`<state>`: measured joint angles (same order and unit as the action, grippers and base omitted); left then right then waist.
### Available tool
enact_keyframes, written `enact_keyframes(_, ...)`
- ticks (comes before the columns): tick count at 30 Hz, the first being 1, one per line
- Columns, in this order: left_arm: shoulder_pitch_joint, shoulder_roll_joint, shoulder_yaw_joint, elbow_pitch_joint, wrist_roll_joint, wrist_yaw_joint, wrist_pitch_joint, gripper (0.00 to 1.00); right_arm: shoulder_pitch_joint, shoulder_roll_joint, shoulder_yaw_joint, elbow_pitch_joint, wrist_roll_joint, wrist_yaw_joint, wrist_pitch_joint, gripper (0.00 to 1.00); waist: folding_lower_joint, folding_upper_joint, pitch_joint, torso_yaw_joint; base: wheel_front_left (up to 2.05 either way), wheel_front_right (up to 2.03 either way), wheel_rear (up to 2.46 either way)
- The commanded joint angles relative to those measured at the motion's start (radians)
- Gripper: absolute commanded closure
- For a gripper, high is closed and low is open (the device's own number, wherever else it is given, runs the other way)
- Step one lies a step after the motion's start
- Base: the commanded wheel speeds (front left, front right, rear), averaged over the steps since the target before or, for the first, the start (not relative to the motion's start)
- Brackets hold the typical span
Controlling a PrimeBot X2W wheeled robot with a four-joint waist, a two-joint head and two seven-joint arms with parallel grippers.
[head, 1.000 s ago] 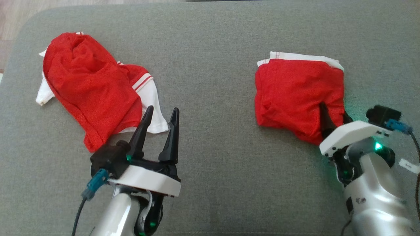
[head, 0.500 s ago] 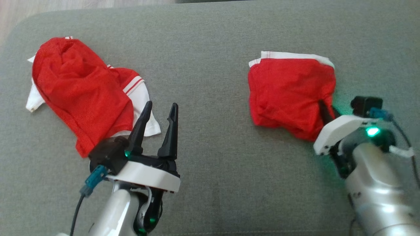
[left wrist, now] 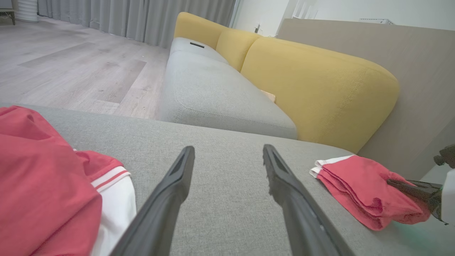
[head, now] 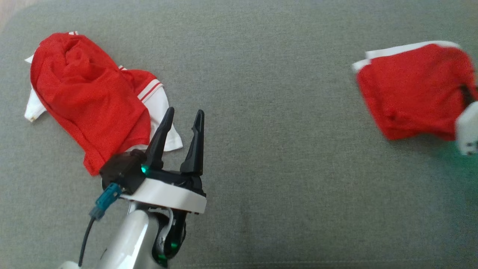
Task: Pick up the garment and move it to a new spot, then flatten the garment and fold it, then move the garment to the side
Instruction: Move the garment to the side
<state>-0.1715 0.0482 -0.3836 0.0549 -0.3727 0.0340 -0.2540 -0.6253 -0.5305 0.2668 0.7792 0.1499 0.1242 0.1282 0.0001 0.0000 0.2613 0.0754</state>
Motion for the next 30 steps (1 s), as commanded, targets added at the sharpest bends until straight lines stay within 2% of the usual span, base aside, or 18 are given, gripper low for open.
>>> enact_keyframes(1, -0.039, 0.002, 0.024, -0.039, -0.006, -0.005, -0.008, 0.00, -0.016, -0.057, 0.012, -0.031, 0.005, 0.007, 0.008, 1.00, -0.0001, 0.0000, 0.007, 0.005, 0.00, 0.00, 0.00)
enact_keyframes(6, -0.043, 0.002, 0.024, -0.044, -0.008, -0.005, -0.008, 0.00, -0.018, -0.166, -0.038, 0.000, 0.008, 0.007, 0.019, 1.00, -0.0001, 0.0000, 0.027, 0.016, 0.00, 0.00, 0.00)
enact_keyframes(10, -0.049, 0.002, 0.022, -0.043, -0.008, -0.006, -0.008, 0.00, -0.022, -0.215, -0.075, 0.040, -0.020, 0.007, 0.014, 1.00, -0.0001, 0.0000, 0.036, 0.021, 0.00, 0.00, 0.00)
enact_keyframes(15, -0.053, 0.002, 0.022, -0.044, -0.006, -0.006, -0.008, 0.00, -0.032, -0.241, -0.147, 0.092, -0.063, 0.007, -0.009, 1.00, -0.0001, 0.0000, 0.041, 0.023, 0.00, 0.00, 0.00)
enact_keyframes(21, -0.058, 0.002, 0.025, -0.041, -0.002, -0.006, -0.008, 0.00, -0.048, -0.218, -0.206, 0.128, -0.109, 0.007, -0.029, 1.00, -0.0001, 0.0000, 0.042, 0.018, 0.00, 0.00, 0.00)
enact_keyframes(23, -0.058, 0.002, 0.026, -0.037, -0.001, -0.006, -0.008, 0.00, -0.051, -0.206, -0.224, 0.134, -0.122, 0.007, -0.030, 0.00, -0.0001, 0.0000, 0.039, 0.015, 0.00, 0.00, 0.00)
enact_keyframes(30, -0.053, 0.002, 0.033, -0.026, -0.002, -0.006, -0.008, 0.00, -0.061, -0.145, -0.277, 0.104, -0.179, 0.007, -0.038, 0.00, -0.0001, 0.0000, 0.007, 0.004, 0.00, 0.00, 0.00)
